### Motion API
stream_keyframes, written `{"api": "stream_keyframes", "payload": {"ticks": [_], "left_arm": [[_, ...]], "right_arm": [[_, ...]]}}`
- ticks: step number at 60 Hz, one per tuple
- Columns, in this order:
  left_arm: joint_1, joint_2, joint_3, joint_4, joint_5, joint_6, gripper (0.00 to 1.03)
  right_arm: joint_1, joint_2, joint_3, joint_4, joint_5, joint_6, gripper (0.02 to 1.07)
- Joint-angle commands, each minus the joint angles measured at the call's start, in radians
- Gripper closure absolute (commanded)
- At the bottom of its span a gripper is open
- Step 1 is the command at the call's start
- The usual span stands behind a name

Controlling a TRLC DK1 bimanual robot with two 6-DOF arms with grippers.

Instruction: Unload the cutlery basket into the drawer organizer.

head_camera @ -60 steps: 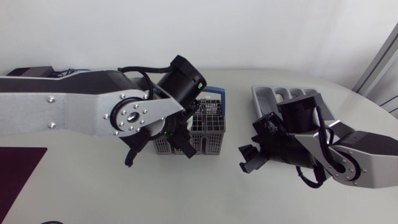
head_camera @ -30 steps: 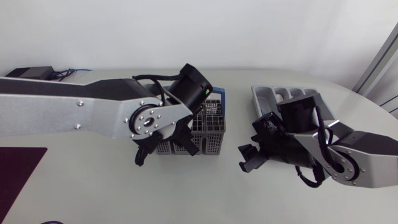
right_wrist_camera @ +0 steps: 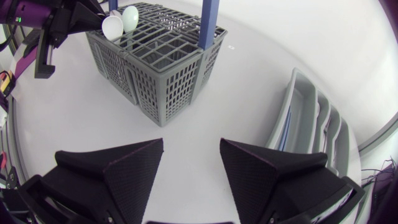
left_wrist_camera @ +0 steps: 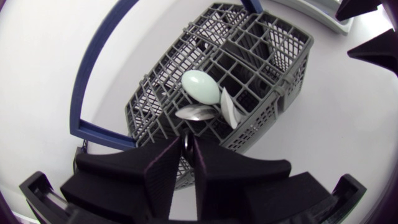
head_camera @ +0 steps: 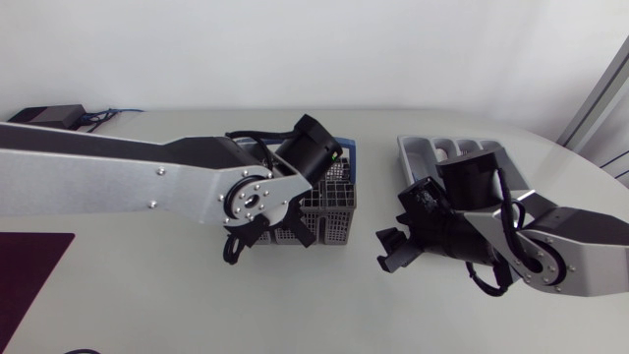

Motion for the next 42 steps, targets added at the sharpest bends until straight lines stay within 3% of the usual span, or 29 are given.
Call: {"api": "stream_keyframes", "payload": {"ticks": [1,23,42], "left_arm": [[-0.003,0.027,-0.008,0.005,-0.027,-0.012,0.81],[-0.010,0.004,-0.039,0.042,-0.051,0.004,0.90],[-0.014,-0.028,-0.049,0.045,-0.062,0.015,0.91]], "right_arm": [[0.007,0.016,-0.025,0.010,0.006,0.028,0.40],[0.010,0.019,-0.029,0.019,0.006,0.031,0.40],[0.010,0.021,-0.029,0.021,0.006,0.031,0.40]]}}
